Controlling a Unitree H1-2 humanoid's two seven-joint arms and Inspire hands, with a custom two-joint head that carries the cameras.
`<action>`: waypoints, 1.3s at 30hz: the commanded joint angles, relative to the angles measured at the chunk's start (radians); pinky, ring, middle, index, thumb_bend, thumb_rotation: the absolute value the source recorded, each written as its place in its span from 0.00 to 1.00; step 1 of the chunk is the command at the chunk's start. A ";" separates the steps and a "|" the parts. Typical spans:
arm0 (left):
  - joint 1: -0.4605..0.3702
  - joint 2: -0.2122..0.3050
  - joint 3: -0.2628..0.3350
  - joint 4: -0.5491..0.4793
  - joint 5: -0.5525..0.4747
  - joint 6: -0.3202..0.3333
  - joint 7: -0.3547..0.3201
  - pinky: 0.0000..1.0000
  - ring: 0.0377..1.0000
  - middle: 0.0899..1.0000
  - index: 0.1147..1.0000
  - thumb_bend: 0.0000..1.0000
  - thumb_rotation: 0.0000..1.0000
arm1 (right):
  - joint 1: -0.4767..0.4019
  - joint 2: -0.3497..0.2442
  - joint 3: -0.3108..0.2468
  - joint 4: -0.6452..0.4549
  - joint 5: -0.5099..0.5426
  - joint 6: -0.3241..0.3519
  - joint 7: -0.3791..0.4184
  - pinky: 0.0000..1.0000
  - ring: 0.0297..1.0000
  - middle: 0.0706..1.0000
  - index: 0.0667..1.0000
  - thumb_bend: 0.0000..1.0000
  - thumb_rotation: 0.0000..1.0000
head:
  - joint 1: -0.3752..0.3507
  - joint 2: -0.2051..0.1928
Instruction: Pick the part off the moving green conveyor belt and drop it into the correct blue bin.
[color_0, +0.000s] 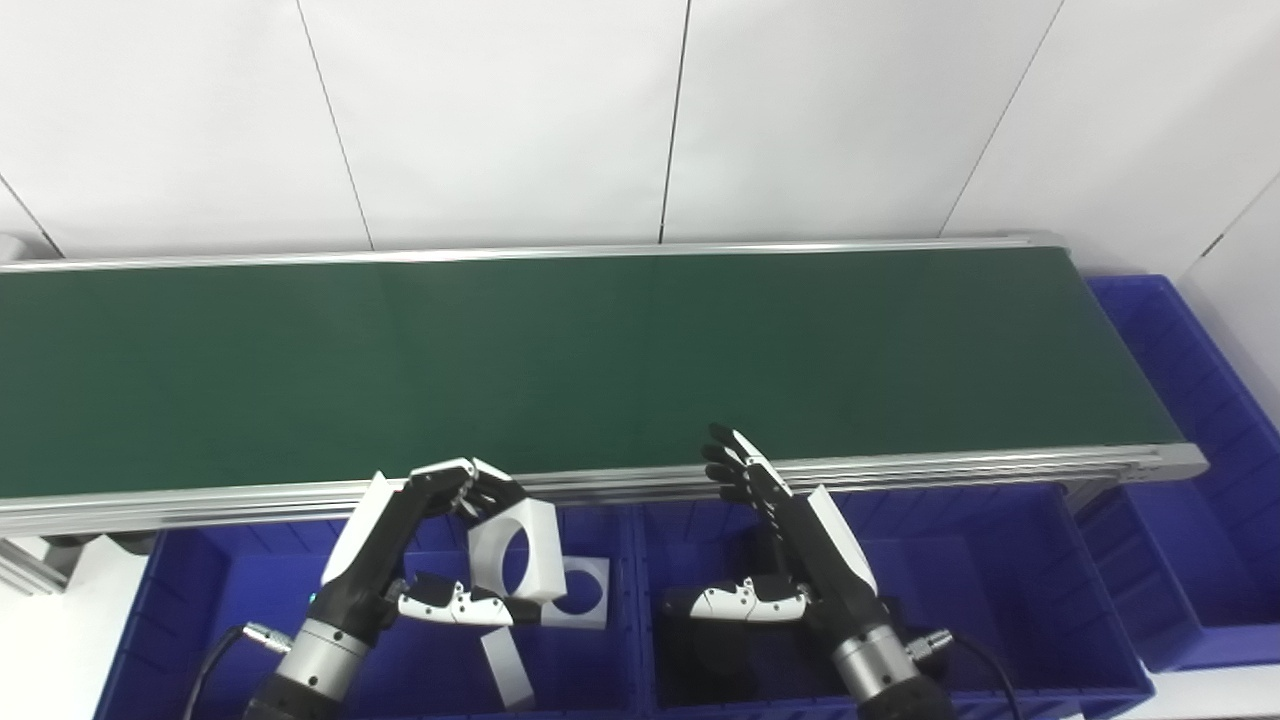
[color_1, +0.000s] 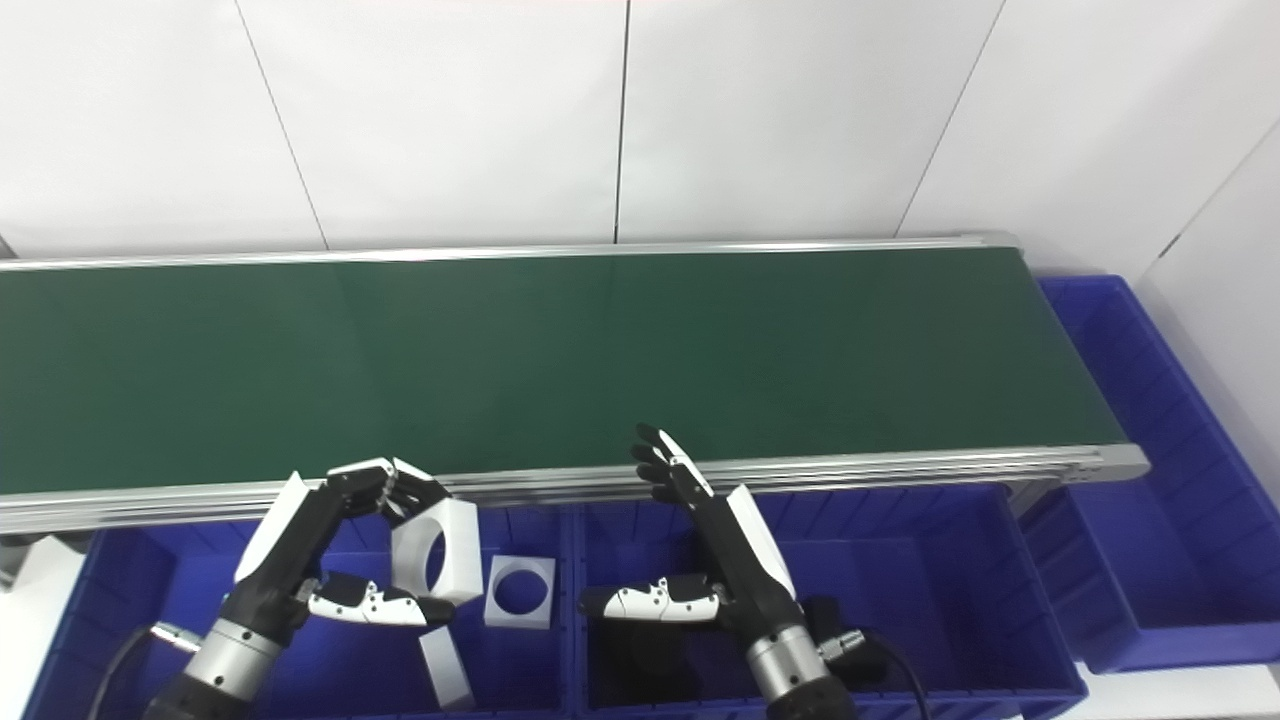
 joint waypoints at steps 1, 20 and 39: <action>-0.008 0.003 -0.008 -0.007 0.045 -0.002 0.009 0.41 0.40 0.45 0.44 0.50 0.00 | -0.001 0.000 -0.004 -0.046 0.008 0.003 -0.008 0.84 0.87 0.89 0.95 0.80 0.25 | 0.001 0.000; -0.023 0.030 -0.084 -0.078 0.283 0.354 -0.095 0.68 0.76 0.74 0.43 0.51 0.04 | 0.007 -0.010 -0.008 -0.059 0.008 0.010 -0.008 0.84 0.87 0.89 0.94 0.80 0.23 | 0.034 -0.004; -0.022 0.077 -0.086 -0.063 0.080 0.238 -0.140 0.81 0.89 0.92 0.88 0.88 0.17 | 0.009 -0.011 -0.002 -0.062 0.004 0.013 -0.003 0.84 0.87 0.89 0.94 0.81 0.23 | 0.028 -0.008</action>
